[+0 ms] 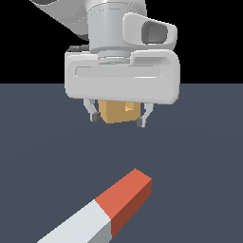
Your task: Insert the peg into the horizontal hole in a box.
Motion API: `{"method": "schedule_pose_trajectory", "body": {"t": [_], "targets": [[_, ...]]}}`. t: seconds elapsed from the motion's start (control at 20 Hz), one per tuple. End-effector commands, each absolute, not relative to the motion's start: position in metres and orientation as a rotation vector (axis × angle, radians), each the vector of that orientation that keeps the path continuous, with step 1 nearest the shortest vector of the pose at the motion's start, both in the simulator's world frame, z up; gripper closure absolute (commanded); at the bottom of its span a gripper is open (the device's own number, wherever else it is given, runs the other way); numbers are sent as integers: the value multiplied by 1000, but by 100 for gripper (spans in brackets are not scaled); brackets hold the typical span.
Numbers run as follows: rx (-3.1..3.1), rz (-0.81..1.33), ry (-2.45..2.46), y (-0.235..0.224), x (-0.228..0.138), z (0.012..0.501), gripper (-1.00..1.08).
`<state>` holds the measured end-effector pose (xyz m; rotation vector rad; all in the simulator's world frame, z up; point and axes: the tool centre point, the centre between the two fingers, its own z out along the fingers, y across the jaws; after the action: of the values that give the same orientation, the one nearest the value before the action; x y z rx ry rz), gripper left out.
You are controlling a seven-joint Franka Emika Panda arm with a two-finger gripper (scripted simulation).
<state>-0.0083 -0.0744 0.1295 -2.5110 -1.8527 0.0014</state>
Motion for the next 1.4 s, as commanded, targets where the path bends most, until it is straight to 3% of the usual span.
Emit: {"method": "schedule_pose_trajectory", "body": {"t": [0.0, 0.25, 0.5, 1.35], "targets": [[-2614, 3, -1715, -109, -14, 116, -92], [-2792, 3, -1429, -173, -35, 90, -92], [-2885, 1, -1244, -209, -55, 74, -92], [-2907, 1, -1192, -217, -63, 33, -92]]}}
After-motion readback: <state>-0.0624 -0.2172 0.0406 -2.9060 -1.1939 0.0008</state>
